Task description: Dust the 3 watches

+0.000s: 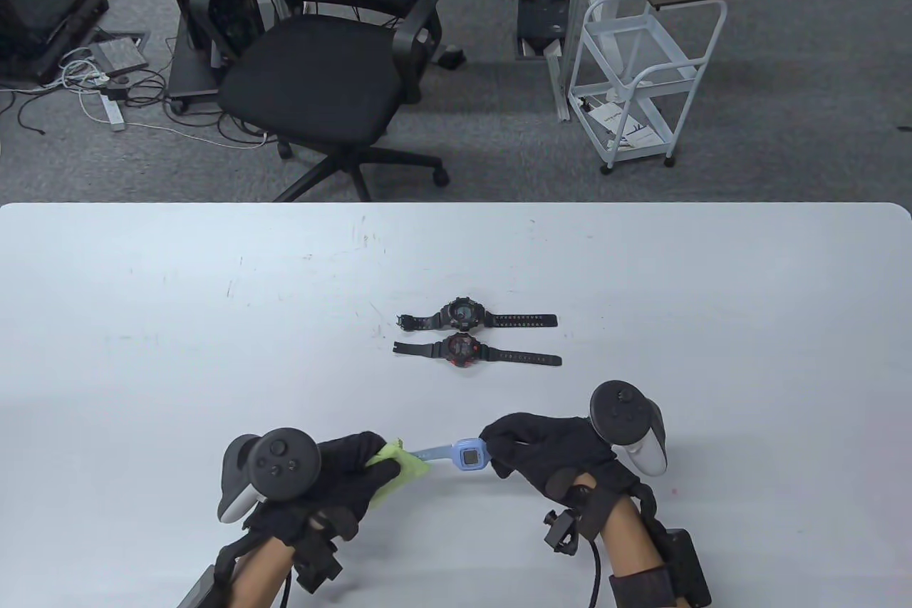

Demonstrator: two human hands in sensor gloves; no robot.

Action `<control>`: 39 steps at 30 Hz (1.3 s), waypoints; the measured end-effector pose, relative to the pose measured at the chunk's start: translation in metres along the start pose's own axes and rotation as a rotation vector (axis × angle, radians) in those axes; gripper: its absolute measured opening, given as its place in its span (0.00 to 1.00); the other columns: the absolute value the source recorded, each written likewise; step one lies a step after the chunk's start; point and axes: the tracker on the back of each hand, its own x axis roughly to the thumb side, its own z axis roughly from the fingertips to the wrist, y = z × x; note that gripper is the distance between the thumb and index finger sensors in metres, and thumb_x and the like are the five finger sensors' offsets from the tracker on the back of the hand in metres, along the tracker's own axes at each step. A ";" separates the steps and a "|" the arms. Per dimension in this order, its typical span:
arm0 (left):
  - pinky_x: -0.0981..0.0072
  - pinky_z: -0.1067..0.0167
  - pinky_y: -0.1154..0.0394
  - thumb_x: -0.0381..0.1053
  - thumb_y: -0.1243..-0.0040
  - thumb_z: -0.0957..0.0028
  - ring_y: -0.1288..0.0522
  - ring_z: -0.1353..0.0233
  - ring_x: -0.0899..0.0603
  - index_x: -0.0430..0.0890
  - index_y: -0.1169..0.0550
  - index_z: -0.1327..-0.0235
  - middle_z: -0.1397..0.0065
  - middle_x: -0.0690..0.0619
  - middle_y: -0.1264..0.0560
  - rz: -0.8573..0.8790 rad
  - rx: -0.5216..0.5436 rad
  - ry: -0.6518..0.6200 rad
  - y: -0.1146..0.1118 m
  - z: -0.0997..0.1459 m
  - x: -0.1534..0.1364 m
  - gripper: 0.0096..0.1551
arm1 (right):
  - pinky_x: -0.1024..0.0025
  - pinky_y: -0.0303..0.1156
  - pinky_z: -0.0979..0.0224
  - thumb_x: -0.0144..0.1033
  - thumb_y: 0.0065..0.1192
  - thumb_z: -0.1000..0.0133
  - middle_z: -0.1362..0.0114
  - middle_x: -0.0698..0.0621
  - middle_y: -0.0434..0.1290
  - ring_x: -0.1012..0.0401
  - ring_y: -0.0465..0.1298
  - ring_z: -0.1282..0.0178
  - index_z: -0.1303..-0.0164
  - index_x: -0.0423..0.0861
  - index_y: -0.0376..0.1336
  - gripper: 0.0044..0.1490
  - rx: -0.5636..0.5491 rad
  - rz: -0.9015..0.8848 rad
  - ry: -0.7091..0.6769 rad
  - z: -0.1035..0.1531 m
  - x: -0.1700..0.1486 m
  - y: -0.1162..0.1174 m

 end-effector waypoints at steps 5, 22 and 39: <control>0.35 0.45 0.22 0.65 0.32 0.49 0.12 0.60 0.39 0.42 0.12 0.59 0.63 0.48 0.13 -0.004 0.017 0.007 0.003 0.001 0.000 0.28 | 0.40 0.73 0.38 0.50 0.69 0.47 0.51 0.50 0.86 0.51 0.85 0.48 0.42 0.46 0.78 0.29 0.005 0.008 0.010 0.000 -0.002 0.000; 0.35 0.46 0.22 0.65 0.35 0.50 0.12 0.60 0.39 0.42 0.13 0.58 0.61 0.47 0.13 -0.067 0.028 0.010 0.004 0.002 0.001 0.28 | 0.40 0.73 0.38 0.50 0.69 0.47 0.51 0.50 0.86 0.51 0.85 0.48 0.42 0.46 0.78 0.29 -0.008 0.007 0.012 0.002 -0.002 -0.002; 0.37 0.48 0.20 0.65 0.35 0.51 0.11 0.63 0.40 0.41 0.12 0.62 0.65 0.47 0.12 -0.063 0.071 0.054 0.005 0.003 -0.003 0.29 | 0.40 0.73 0.38 0.50 0.69 0.47 0.51 0.50 0.86 0.51 0.85 0.48 0.42 0.46 0.78 0.29 -0.017 -0.005 0.010 0.003 -0.001 -0.004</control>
